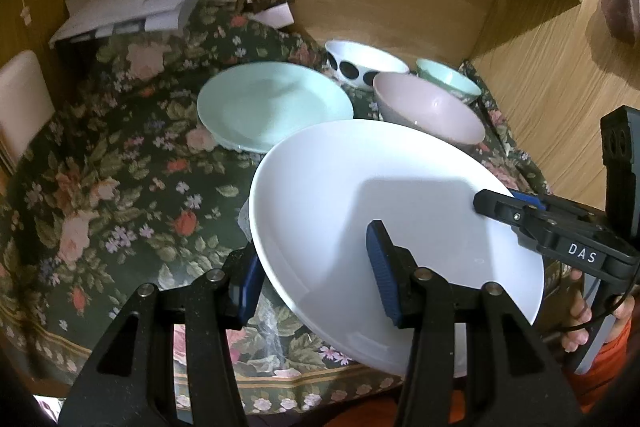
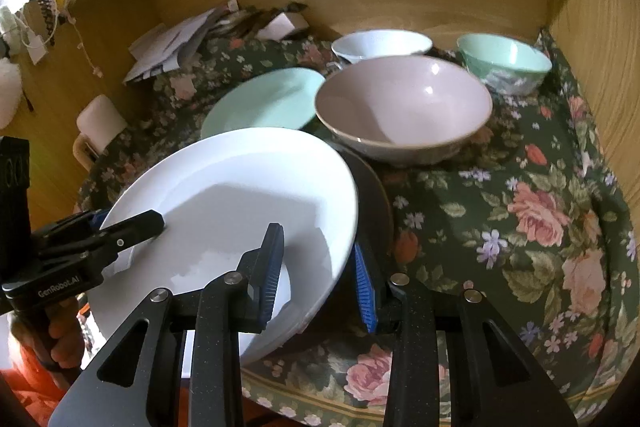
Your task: Organize plates and bowls
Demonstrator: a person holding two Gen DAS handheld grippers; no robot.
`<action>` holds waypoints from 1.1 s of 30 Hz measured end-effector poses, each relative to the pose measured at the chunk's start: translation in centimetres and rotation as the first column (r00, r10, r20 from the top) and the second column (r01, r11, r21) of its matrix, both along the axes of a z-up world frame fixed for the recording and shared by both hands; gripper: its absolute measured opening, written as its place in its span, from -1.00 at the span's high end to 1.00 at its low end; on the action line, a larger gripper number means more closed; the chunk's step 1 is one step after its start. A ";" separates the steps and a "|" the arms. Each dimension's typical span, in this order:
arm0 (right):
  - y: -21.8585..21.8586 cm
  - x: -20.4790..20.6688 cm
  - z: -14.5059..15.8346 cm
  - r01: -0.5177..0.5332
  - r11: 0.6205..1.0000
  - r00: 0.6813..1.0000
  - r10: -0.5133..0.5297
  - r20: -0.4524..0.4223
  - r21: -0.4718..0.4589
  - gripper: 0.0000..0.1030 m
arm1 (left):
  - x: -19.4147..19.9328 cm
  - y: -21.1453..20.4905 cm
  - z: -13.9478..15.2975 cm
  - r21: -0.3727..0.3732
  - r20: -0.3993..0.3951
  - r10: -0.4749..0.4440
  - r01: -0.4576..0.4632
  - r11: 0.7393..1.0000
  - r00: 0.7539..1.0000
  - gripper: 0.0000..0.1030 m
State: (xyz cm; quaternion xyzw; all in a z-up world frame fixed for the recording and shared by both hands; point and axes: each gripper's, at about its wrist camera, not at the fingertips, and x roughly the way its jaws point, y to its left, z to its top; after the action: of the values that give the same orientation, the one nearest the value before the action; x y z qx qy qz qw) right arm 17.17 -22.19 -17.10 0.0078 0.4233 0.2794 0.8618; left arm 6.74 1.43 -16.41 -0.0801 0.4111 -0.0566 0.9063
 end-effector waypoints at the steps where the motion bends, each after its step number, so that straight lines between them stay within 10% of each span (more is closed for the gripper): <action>1: -0.1 0.1 -0.3 0.001 1.000 1.000 -0.001 -0.007 -0.002 0.41 | 0.1 0.0 -0.2 0.000 -0.005 0.000 0.000 1.000 1.000 0.05; 33: -0.4 1.9 -1.1 0.002 1.000 0.998 -0.002 -0.060 -0.009 0.41 | 3.3 0.3 -3.5 0.015 -0.092 0.015 -0.014 1.000 0.996 0.05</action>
State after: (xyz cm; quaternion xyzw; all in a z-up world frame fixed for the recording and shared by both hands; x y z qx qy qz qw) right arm 19.06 -22.57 -18.22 0.0129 0.4503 0.2765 0.8489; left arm 10.02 1.76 -19.86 -0.0792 0.4523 -0.0435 0.8873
